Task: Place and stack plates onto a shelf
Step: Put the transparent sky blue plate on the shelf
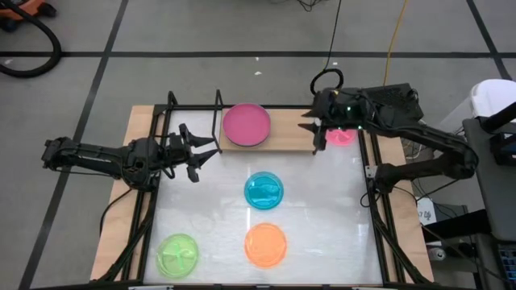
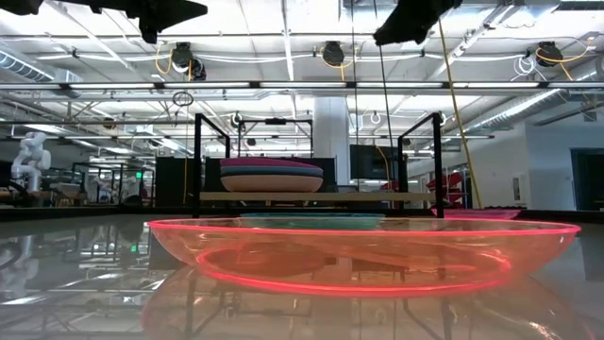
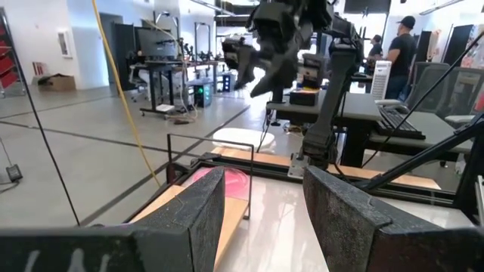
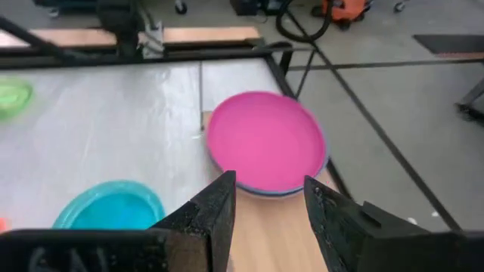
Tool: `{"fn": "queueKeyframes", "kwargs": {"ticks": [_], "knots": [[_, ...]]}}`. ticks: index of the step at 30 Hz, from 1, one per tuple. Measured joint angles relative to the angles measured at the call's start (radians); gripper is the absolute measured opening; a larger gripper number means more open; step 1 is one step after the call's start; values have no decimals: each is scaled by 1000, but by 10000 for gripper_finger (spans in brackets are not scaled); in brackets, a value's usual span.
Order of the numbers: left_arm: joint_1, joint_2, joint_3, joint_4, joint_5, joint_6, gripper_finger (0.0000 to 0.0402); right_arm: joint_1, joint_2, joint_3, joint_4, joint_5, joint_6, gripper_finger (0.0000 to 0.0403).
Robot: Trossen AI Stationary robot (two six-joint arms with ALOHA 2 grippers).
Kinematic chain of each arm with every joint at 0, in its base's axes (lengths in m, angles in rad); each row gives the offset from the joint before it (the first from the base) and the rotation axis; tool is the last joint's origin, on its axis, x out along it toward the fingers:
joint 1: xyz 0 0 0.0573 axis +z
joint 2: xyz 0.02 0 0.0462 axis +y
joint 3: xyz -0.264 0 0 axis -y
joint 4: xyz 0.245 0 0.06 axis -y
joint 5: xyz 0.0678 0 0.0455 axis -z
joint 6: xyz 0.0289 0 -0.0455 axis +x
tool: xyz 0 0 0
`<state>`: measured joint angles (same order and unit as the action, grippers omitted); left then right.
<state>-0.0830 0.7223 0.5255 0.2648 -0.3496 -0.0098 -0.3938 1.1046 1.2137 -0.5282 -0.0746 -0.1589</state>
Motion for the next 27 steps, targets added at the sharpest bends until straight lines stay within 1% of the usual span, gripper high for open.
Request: {"fn": "queueKeyframes", "kwargs": {"ticks": [5, 8, 10, 15, 18, 21, 25, 27], "knots": [[0, 20, 0, -2, 0, -16, 186, 44, -3, -75, 52, 1, 1, 141], [0, 56, 0, -2, -28, -26, 186, 87, -10, -116, 106, 0, 21, 141], [-1, 90, 1, -8, -28, -26, 186, 118, -18, -147, 127, 1, 32, 141], [-37, 204, 25, -53, 39, 13, 186, 189, -54, -239, 262, 3, 40, 141], [-75, 292, 46, -79, 42, 74, 186, 211, -86, -302, 351, 3, 37, 141], [-115, 400, 62, -83, 42, 166, 186, 219, -120, -356, 434, 4, 33, 141], [-167, 545, 91, -84, 42, 294, 186, 219, -163, -415, 518, 4, 38, 141], [-189, 610, 112, -83, 42, 345, 186, 219, -180, -434, 531, 4, 41, 141]]}}
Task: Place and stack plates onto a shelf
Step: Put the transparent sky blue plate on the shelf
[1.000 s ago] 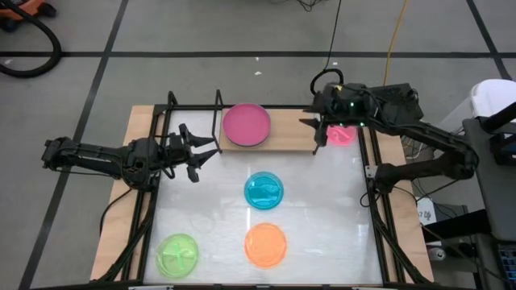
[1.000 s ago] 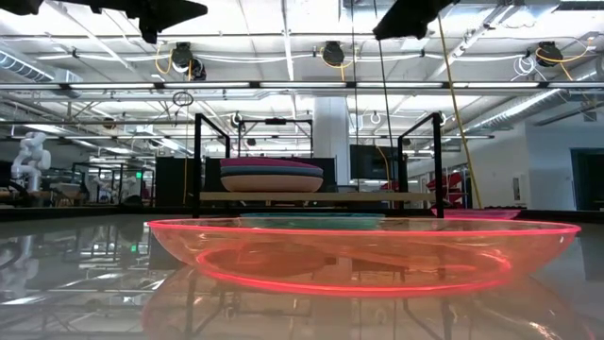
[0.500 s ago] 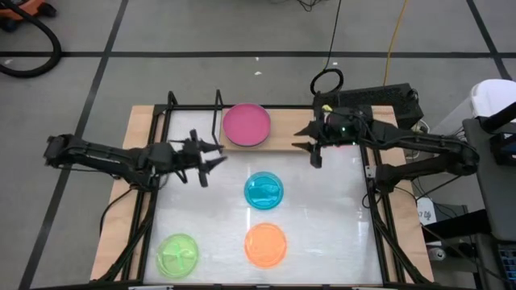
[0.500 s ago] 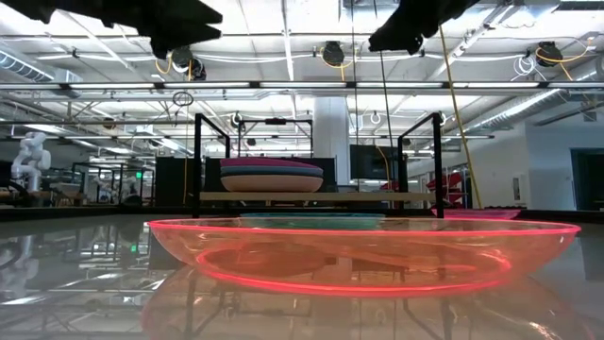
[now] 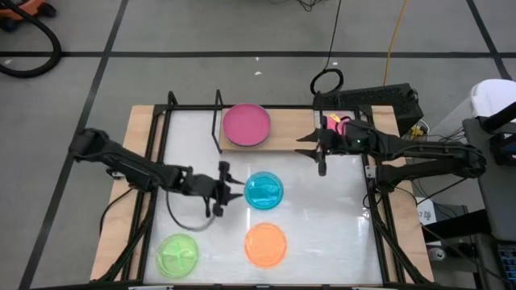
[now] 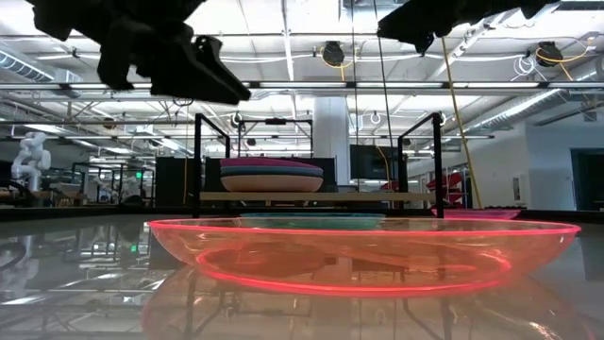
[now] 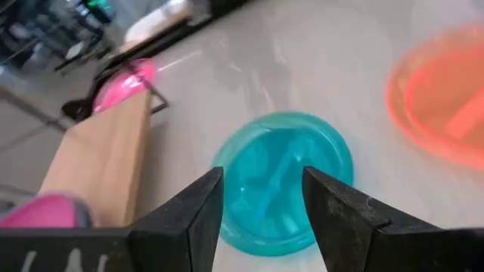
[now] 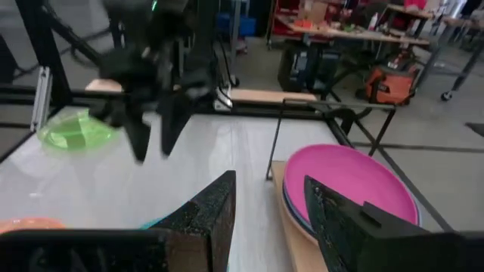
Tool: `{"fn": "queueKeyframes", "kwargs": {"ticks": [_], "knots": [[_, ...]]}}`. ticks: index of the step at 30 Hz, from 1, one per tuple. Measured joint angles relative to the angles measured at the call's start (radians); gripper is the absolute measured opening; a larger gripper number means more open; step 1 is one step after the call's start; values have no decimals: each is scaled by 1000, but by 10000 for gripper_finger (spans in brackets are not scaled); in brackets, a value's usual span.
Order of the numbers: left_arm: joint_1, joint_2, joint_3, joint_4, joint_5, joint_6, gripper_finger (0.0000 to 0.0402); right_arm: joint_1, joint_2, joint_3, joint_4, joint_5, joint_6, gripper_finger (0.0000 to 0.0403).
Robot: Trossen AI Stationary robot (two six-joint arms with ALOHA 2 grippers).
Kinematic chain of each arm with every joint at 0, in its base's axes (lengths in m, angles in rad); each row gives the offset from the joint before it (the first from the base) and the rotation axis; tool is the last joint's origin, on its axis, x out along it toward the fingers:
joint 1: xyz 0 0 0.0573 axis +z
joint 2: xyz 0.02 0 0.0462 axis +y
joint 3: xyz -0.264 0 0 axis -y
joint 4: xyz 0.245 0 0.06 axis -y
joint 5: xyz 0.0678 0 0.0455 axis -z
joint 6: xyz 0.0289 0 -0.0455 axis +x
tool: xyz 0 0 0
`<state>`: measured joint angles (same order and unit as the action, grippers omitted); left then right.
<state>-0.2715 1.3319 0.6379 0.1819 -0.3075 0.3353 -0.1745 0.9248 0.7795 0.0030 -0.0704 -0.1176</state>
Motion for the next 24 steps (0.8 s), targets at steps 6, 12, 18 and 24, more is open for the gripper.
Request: {"fn": "queueKeyframes", "kwargs": {"ticks": [6, 12, 18, 24], "knots": [[-60, 153, 60, -2, 24, 122, 186, 0, -32, -36, 44, 0, 4, 141], [-80, 273, 109, 3, 31, 218, 186, 0, -33, -44, 53, 0, 5, 141], [-73, 380, 140, -21, 31, 272, 186, 0, -30, -44, 54, 0, 6, 141], [-43, 451, 145, -16, 31, 262, 186, 0, -30, -44, 53, -1, 11, 141]]}}
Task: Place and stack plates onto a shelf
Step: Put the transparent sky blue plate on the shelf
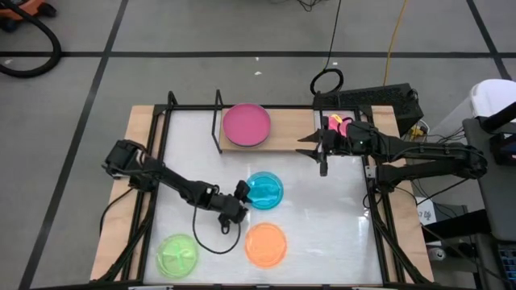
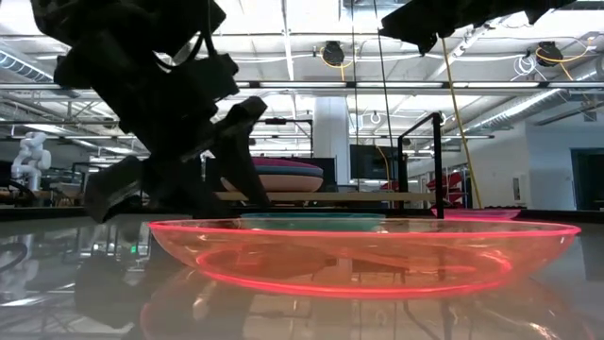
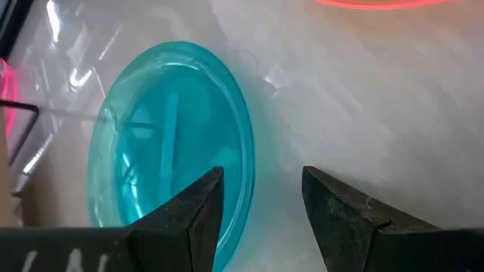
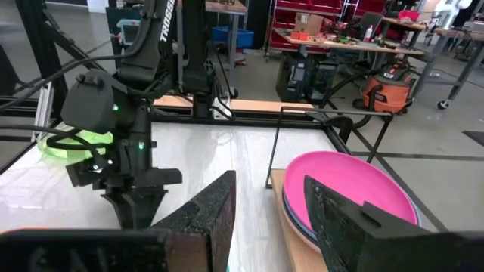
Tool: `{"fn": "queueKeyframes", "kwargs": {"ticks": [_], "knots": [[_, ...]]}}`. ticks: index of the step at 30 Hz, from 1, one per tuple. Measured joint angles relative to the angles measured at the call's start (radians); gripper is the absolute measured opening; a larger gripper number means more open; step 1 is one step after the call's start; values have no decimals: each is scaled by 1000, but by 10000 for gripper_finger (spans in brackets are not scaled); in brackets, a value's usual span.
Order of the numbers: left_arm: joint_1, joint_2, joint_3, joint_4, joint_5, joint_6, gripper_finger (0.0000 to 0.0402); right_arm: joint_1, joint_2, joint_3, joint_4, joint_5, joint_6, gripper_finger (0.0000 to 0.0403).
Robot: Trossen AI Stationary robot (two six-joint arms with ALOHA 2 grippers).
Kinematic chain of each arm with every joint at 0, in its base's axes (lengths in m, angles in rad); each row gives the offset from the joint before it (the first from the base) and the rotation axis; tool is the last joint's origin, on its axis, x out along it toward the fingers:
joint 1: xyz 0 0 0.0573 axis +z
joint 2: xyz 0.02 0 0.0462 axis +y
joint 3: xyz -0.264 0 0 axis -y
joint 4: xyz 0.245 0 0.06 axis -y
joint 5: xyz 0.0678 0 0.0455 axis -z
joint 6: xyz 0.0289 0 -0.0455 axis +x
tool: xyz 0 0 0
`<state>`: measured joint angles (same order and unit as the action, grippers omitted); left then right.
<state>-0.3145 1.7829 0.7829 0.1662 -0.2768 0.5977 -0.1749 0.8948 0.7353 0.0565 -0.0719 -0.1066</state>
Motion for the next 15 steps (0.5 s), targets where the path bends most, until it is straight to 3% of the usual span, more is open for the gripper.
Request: {"fn": "queueKeyframes", "kwargs": {"ticks": [12, 15], "knots": [[72, 8, 2, 0, 19, -2, 185, 0, 0, 0, 0, -2, 8, 141], [80, 9, 1, -2, 20, 0, 168, 0, 0, 0, 0, -2, 8, 141]]}}
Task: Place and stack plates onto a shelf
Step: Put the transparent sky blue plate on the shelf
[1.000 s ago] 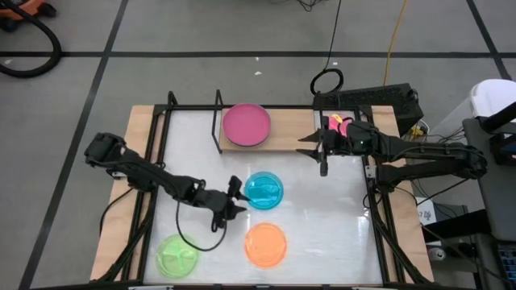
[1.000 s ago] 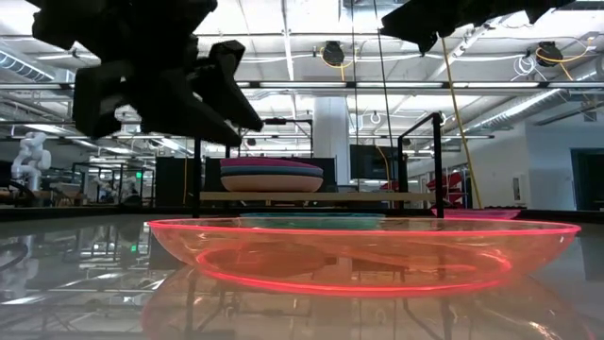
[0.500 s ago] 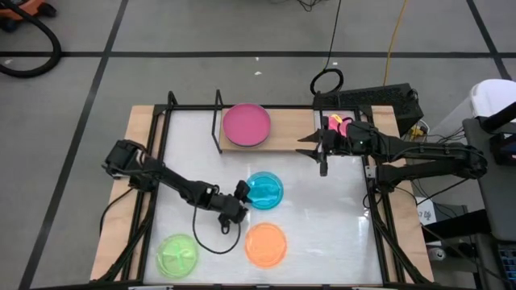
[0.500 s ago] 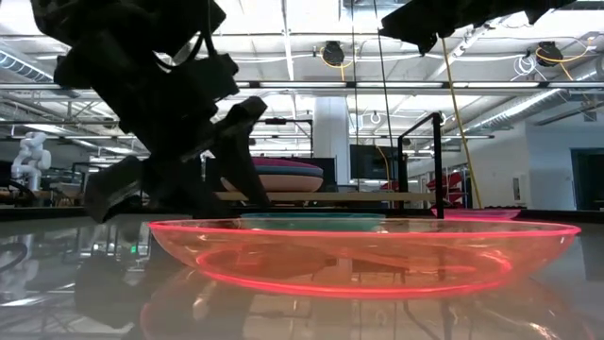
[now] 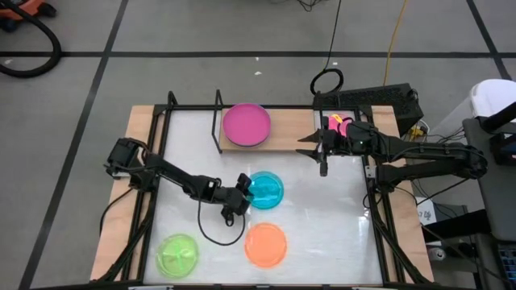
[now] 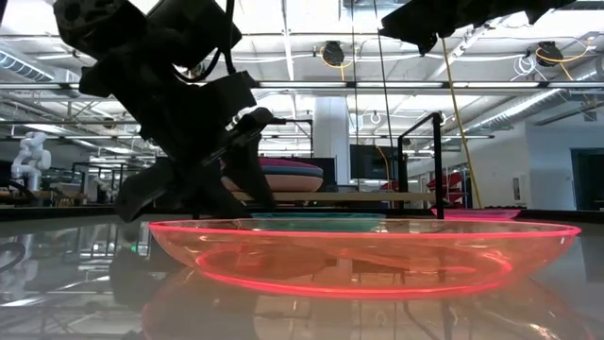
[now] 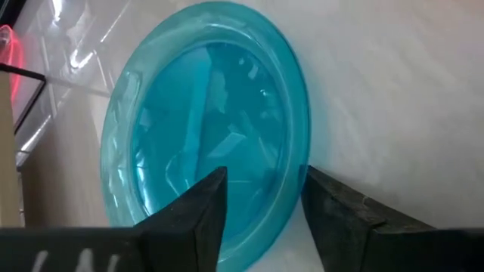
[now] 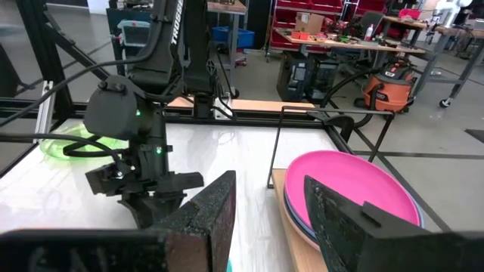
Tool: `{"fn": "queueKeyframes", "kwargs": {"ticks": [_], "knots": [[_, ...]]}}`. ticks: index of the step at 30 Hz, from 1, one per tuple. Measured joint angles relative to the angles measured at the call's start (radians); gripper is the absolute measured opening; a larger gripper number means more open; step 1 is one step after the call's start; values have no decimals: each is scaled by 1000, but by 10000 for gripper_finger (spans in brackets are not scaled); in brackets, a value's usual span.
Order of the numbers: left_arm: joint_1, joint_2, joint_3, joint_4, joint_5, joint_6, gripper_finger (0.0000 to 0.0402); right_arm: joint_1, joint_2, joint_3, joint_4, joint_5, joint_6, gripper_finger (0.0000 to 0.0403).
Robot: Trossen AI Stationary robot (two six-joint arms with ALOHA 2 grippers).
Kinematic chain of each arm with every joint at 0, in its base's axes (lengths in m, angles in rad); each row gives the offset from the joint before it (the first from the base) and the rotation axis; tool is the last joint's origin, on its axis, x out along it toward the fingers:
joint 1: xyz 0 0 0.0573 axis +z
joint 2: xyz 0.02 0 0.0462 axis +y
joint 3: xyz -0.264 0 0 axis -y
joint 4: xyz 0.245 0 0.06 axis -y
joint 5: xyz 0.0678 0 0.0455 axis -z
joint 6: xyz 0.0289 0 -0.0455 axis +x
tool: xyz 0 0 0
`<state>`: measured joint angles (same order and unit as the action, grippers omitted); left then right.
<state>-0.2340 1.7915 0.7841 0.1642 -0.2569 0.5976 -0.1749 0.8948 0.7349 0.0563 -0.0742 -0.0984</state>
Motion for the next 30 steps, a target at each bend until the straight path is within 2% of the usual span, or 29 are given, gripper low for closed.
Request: {"fn": "queueKeyframes", "kwargs": {"ticks": [7, 14, 19, 30], "knots": [[3, 2, -2, -6, -1, 2, 80, 0, 0, 0, 0, 0, -8, 141], [6, 5, -4, 15, -14, -1, 9, 0, 0, 0, 0, -1, 4, 141], [5, -34, -4, 32, -14, -4, 6, 0, 0, 0, 4, -5, 4, 141], [52, -294, -4, 75, -16, 46, 5, 0, 0, -1, 60, -5, -14, 141]]}}
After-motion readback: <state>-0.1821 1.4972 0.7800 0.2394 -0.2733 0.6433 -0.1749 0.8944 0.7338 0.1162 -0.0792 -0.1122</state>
